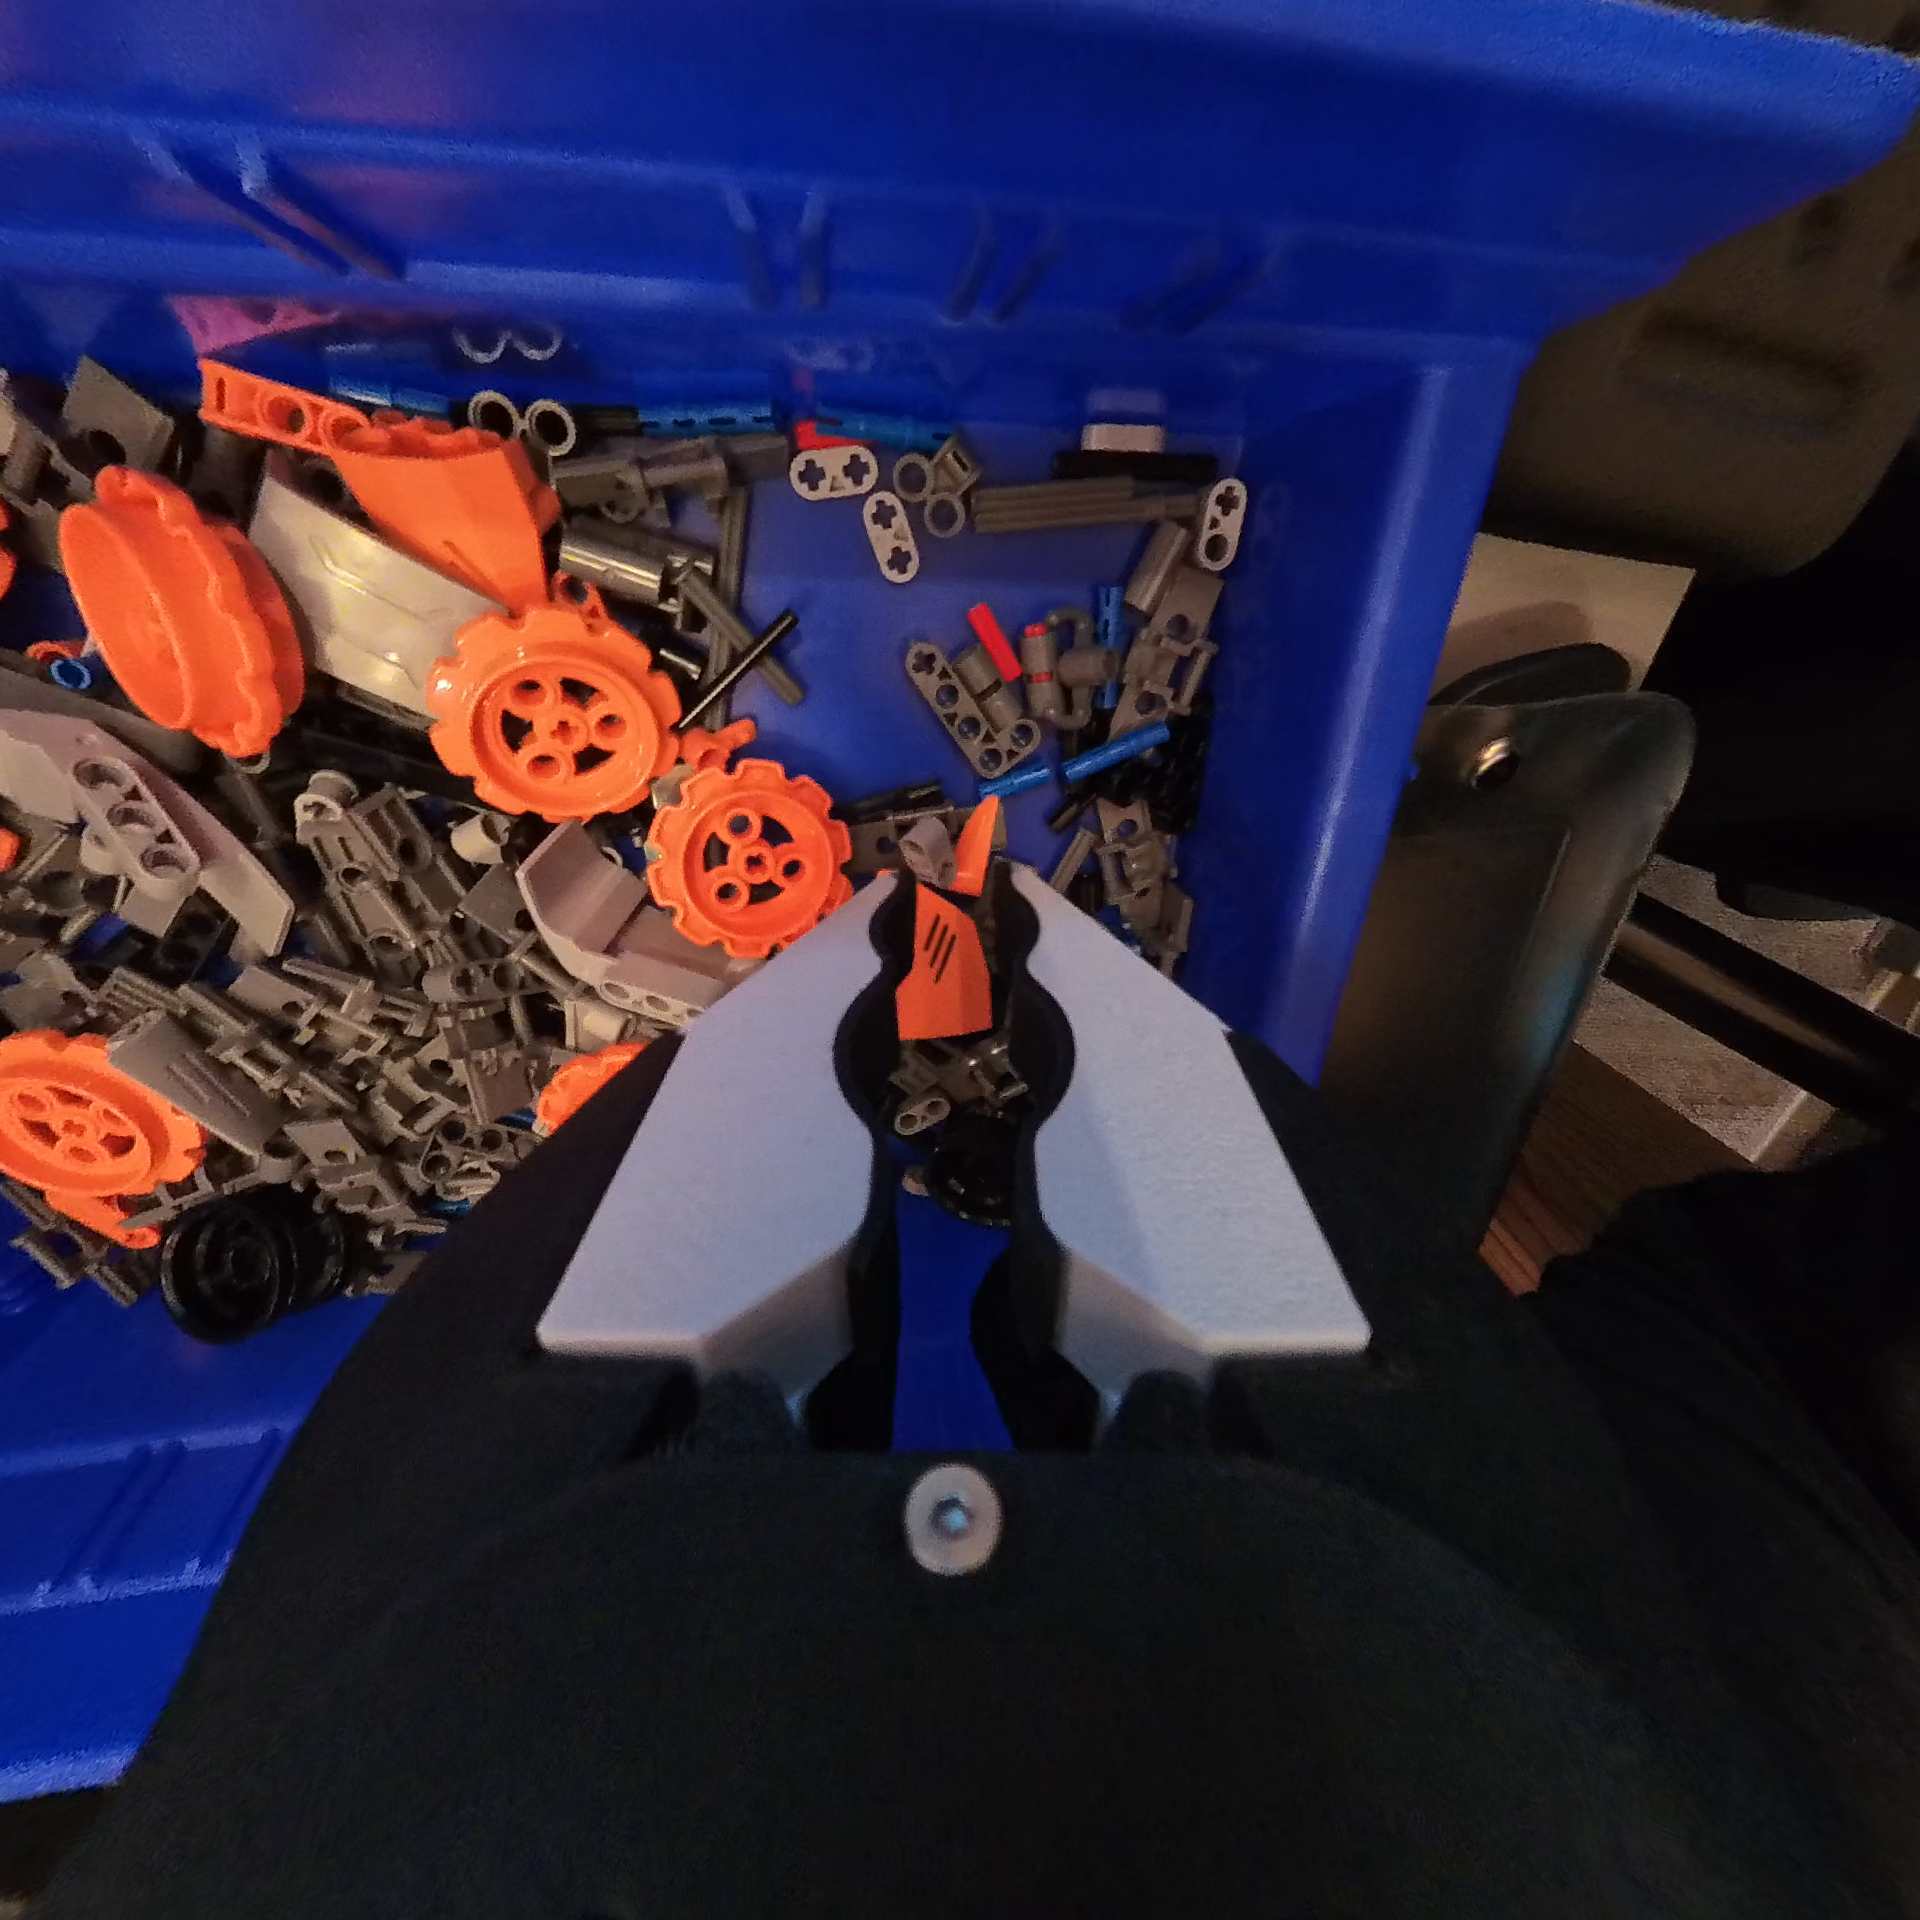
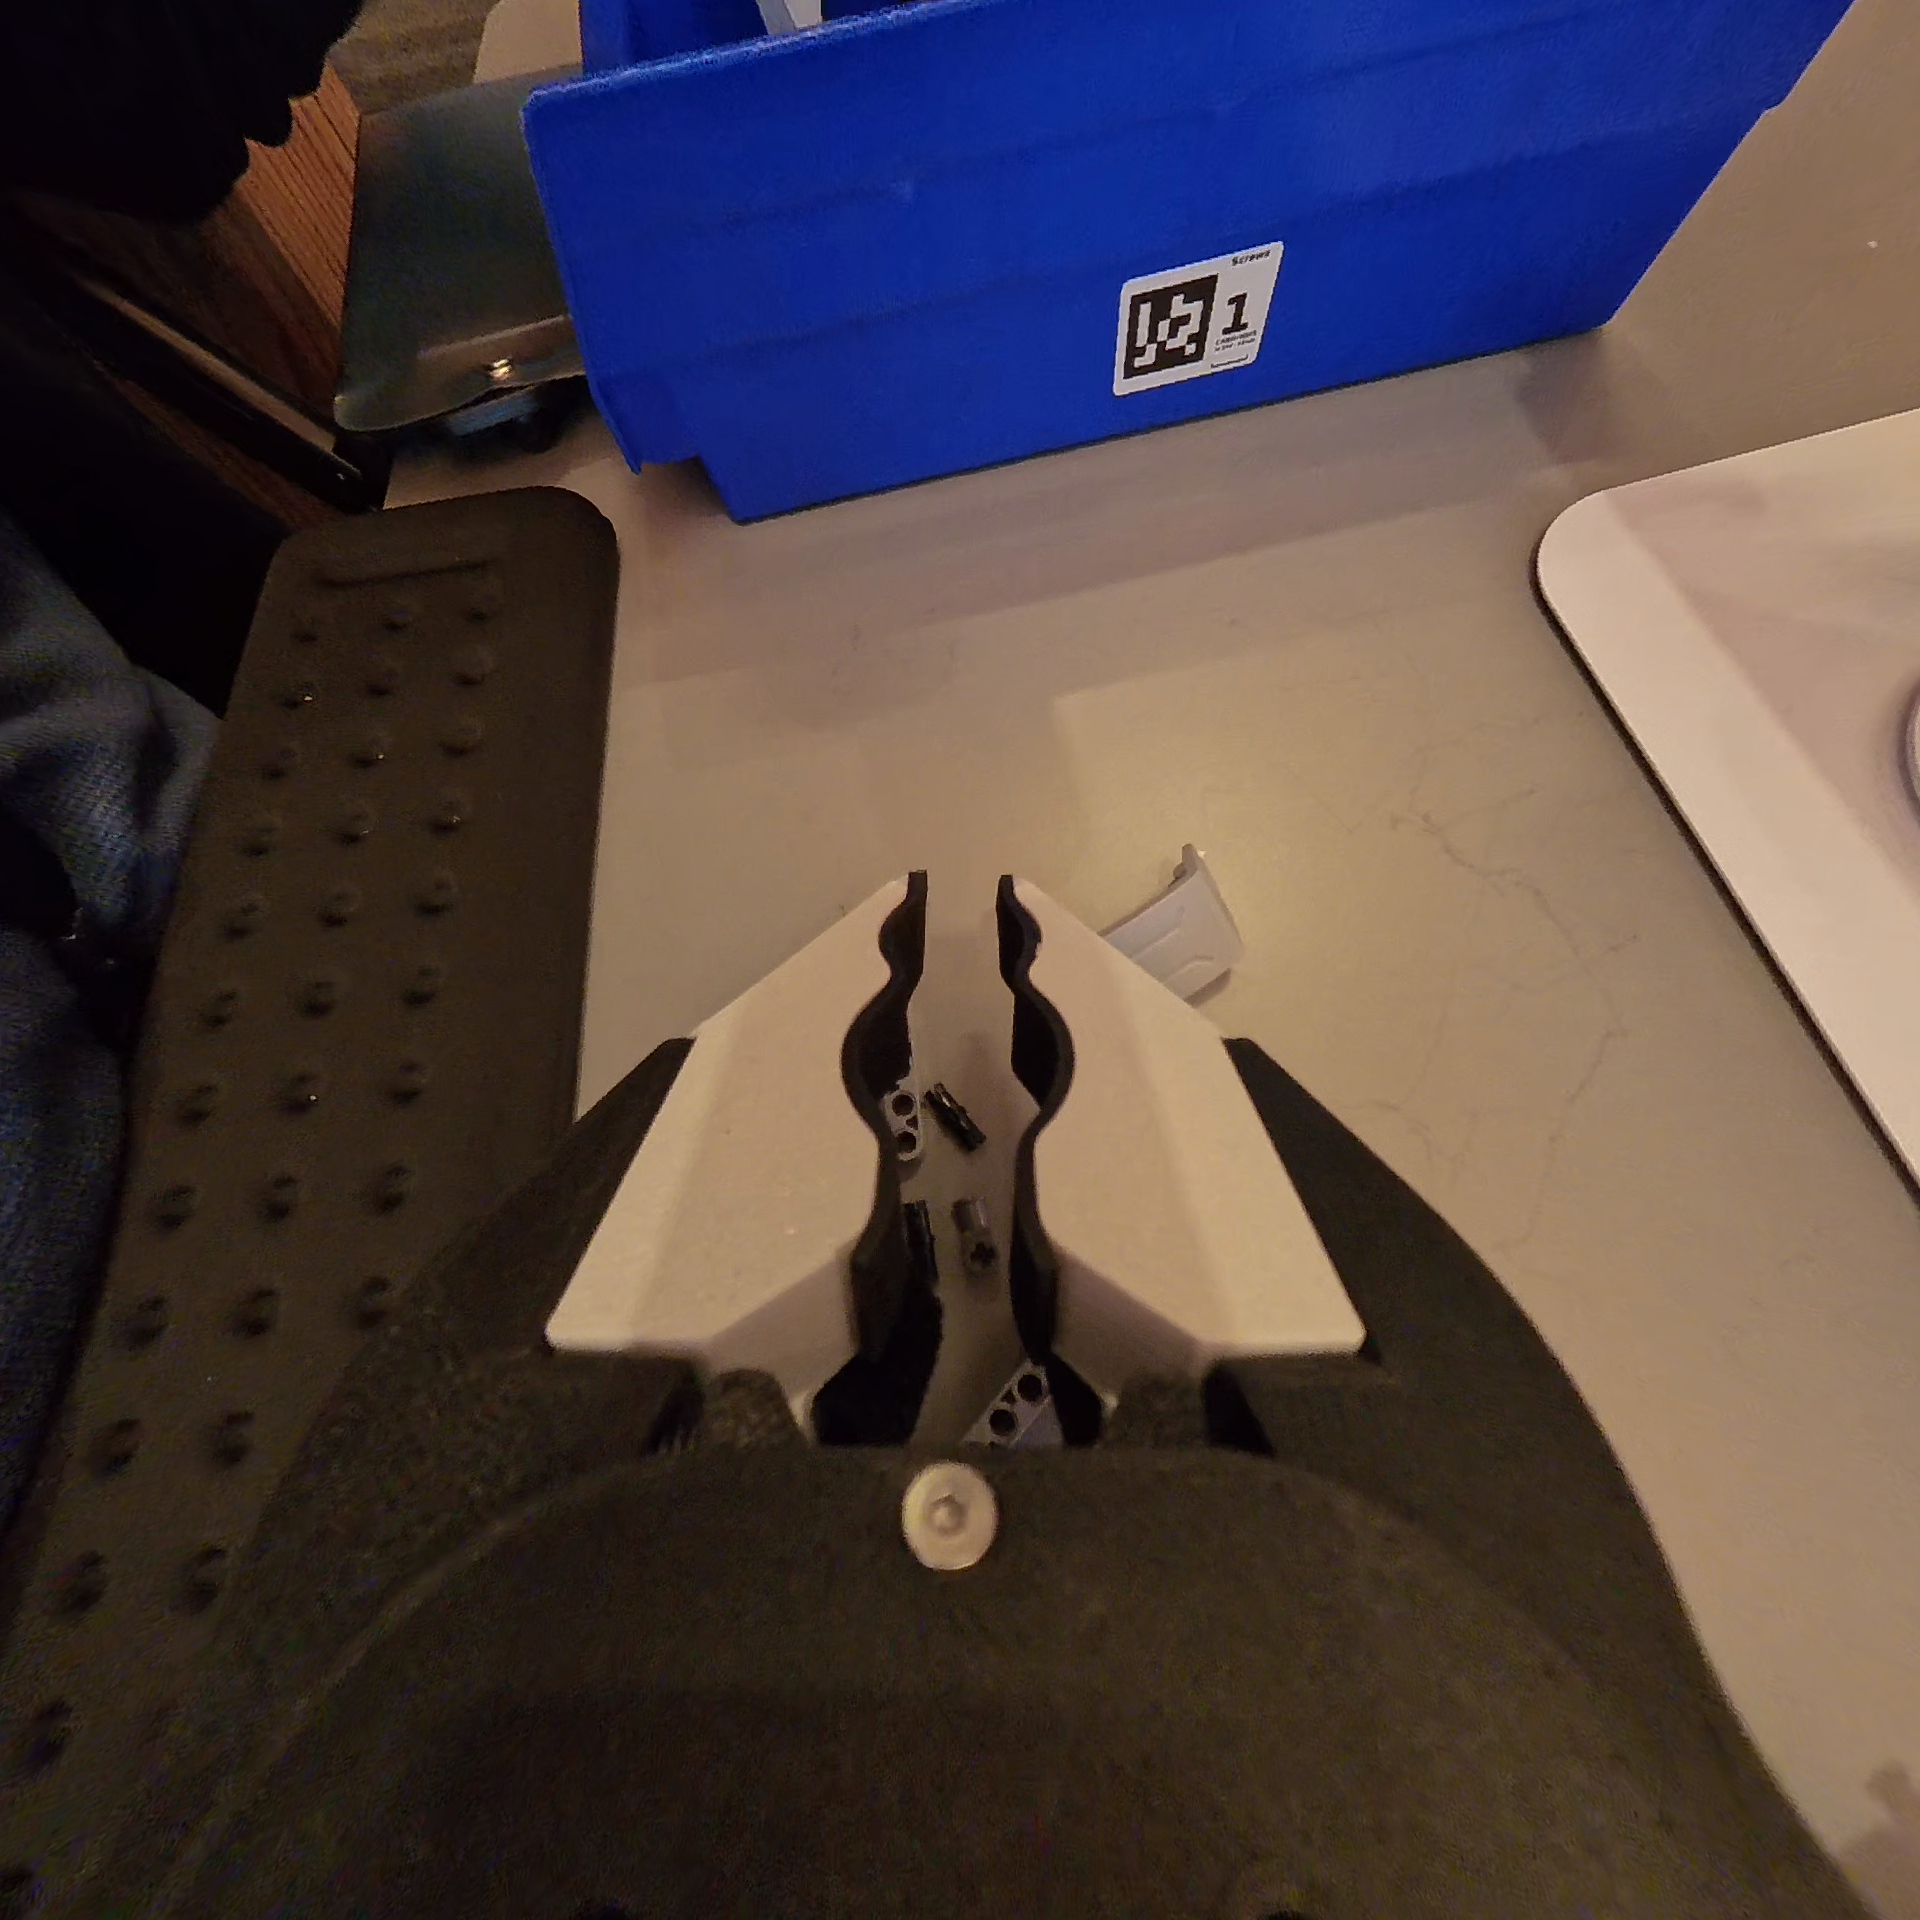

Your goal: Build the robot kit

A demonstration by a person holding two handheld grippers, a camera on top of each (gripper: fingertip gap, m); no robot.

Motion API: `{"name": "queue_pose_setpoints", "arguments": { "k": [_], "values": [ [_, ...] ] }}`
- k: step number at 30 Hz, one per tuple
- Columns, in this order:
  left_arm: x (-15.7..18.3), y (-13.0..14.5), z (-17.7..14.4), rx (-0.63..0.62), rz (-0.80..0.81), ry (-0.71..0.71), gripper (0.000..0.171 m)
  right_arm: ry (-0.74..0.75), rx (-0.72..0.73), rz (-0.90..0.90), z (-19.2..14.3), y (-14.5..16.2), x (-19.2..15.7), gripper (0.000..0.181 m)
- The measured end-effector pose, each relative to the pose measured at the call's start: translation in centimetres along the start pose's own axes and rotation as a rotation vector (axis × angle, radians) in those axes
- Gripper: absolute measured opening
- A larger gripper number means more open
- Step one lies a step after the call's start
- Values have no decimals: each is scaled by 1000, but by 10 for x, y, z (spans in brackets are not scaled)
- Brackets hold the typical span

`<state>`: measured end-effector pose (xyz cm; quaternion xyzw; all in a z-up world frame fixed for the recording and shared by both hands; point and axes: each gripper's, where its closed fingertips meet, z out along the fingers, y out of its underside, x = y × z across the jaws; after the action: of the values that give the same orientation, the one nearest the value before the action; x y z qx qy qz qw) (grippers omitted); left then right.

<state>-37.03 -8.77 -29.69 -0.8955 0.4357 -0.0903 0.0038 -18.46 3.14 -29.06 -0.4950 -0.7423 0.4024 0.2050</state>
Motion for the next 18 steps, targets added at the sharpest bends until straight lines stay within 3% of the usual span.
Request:
{"name": "queue_pose_setpoints", "arguments": {
  "k": [18],
  "values": [
    [1, 1, 10, -29, -15, 34, 11, 19, 17, -16, -3, -3, 1, 10]
  ]
}}
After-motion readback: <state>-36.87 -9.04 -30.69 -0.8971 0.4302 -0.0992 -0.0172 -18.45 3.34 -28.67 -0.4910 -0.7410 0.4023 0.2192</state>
